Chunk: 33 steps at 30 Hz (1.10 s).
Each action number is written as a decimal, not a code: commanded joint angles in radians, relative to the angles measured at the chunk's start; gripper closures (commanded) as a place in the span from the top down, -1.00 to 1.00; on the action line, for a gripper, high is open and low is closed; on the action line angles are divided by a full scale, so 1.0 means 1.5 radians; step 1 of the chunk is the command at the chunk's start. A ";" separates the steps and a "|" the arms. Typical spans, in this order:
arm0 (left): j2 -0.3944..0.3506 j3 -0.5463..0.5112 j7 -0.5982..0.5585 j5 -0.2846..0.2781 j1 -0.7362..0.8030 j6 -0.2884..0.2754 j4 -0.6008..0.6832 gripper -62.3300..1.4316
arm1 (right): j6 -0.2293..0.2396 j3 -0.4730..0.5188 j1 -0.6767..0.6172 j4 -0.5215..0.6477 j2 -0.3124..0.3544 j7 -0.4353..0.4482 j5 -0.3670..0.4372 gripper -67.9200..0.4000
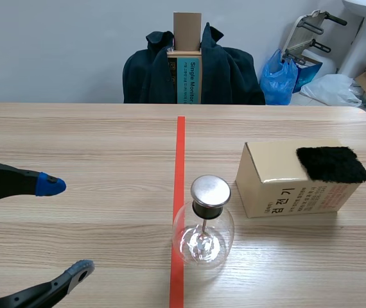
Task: Do the electroscope experiment.
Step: 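Rub the plate on the fur, then bring the plate to the electroscope and point at the metal foil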
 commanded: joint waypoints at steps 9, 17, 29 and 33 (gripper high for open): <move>0.003 0.004 -0.007 -0.005 -0.002 0.002 0.003 1.00 | 0.032 0.001 0.010 0.091 0.011 0.026 0.088 -0.96; 0.003 0.009 -0.001 -0.005 -0.017 0.001 -0.006 0.77 | 0.068 -0.009 0.040 0.095 0.010 0.079 0.140 -0.96; 0.068 0.226 0.016 0.011 -0.262 -0.001 -0.205 -0.90 | 0.065 -0.057 0.110 0.095 0.009 0.065 0.149 -0.96; 0.122 0.303 -0.015 0.048 -0.339 0.005 -0.287 -0.90 | 0.063 -0.091 0.107 0.095 0.017 0.063 0.142 -0.96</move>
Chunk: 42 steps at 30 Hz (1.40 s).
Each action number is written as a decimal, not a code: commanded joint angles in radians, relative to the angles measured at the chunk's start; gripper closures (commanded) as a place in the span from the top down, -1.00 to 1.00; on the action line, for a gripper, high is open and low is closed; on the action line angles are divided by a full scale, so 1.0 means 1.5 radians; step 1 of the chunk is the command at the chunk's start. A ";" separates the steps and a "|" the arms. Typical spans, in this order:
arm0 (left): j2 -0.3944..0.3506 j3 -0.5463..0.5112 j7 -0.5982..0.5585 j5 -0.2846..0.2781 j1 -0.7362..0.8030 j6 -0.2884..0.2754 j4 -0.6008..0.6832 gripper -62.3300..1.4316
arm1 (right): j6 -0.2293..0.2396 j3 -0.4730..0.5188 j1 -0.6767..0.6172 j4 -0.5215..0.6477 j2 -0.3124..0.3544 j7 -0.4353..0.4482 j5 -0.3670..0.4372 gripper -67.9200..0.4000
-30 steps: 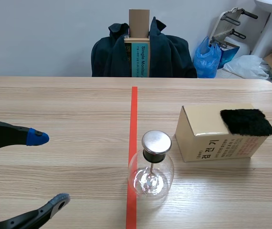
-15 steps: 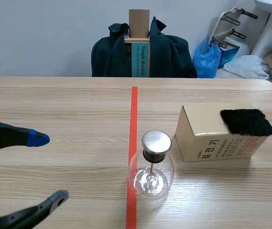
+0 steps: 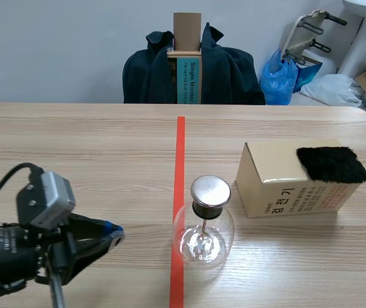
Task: Do the electroscope experiment.
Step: 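Bring the plate to the electroscope and point at the metal foil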
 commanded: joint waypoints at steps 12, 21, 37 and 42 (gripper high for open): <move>0.101 0.065 -0.029 0.040 -0.092 0.023 -0.113 -0.90 | -0.045 -0.161 0.012 -0.060 0.020 -0.014 -0.115 -0.96; 0.103 0.065 -0.040 0.058 -0.093 0.022 -0.122 -0.90 | -0.060 -0.216 0.011 -0.195 0.019 -0.014 -0.243 -0.96; 0.103 0.065 -0.040 0.058 -0.093 0.022 -0.122 -0.90 | -0.085 -0.211 0.000 -0.332 0.020 -0.017 -0.334 -0.96; 0.103 0.065 -0.040 0.058 -0.093 0.022 -0.122 -0.90 | -0.085 -0.211 -0.014 -0.334 0.020 -0.017 -0.353 -0.96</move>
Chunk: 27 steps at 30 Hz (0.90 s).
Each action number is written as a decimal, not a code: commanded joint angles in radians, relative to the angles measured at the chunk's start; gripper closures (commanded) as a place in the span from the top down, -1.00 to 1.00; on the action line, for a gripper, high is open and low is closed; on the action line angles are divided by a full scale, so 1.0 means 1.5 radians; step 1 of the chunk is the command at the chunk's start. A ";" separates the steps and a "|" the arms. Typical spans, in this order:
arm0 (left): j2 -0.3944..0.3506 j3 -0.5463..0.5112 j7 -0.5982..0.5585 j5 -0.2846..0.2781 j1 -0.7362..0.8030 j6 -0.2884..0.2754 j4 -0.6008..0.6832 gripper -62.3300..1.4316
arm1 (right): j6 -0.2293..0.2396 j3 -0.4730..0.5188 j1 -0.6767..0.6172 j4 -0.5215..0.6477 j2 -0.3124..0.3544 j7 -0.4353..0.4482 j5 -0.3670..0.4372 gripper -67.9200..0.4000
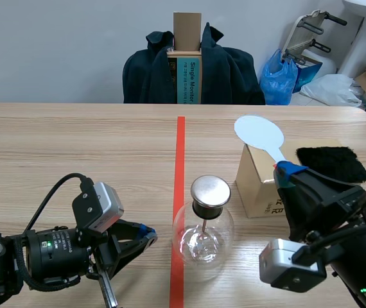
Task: Do the electroscope experiment.
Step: 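Bring the plate to the electroscope and point at the metal foil, then move the plate toward and away from the electroscope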
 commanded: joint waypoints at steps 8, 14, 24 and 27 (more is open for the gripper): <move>-0.002 -0.003 -0.011 -0.004 0.000 -0.002 0.015 -0.90 | -0.007 0.006 -0.022 0.007 0.007 0.031 -0.013 -0.96; -0.002 -0.003 -0.011 -0.004 0.000 -0.002 0.015 -0.90 | -0.007 0.006 -0.031 0.007 0.007 0.090 -0.017 -0.96; -0.002 -0.003 -0.011 -0.004 0.000 -0.002 0.015 -0.90 | -0.007 0.006 -0.031 0.007 0.011 0.185 -0.018 -0.96; -0.002 -0.003 -0.011 -0.004 0.000 -0.002 0.015 -0.90 | -0.007 0.006 -0.031 0.007 0.011 0.205 -0.018 -0.96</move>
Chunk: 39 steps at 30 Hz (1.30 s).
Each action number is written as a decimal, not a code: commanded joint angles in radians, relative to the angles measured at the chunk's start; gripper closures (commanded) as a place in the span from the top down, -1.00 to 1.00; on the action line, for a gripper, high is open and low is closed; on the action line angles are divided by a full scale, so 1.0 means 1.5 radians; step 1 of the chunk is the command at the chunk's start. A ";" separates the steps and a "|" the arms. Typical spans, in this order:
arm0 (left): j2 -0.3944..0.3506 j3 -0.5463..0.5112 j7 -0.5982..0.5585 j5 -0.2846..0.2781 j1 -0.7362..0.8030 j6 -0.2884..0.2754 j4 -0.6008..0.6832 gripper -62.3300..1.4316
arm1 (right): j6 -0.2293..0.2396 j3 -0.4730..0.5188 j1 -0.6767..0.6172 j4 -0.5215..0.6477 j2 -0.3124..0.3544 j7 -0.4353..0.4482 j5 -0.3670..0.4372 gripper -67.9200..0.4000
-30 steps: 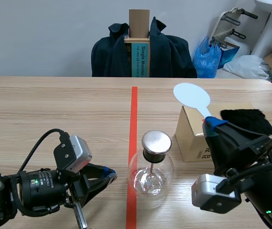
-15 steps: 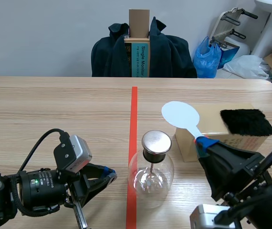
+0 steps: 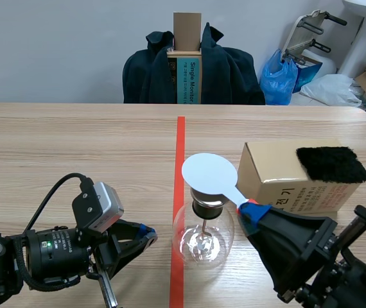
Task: Do the electroscope experiment.
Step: 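Move the plate toward and away from the electroscope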
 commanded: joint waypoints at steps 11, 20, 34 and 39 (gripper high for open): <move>-0.002 -0.003 -0.011 -0.005 0.000 -0.002 0.015 -0.90 | -0.007 0.006 -0.002 0.007 0.010 0.042 0.008 -0.96; -0.002 -0.003 -0.011 -0.005 0.000 -0.002 0.015 -0.90 | -0.007 0.006 -0.001 0.007 0.010 0.041 0.008 -0.96; -0.002 -0.003 -0.011 -0.005 0.000 -0.002 0.015 -0.90 | -0.007 0.006 -0.001 0.007 0.010 -0.079 0.008 -0.96; -0.002 -0.003 -0.011 -0.005 0.000 -0.002 0.015 -0.90 | -0.016 0.006 -0.001 0.007 0.010 -0.154 0.008 -0.96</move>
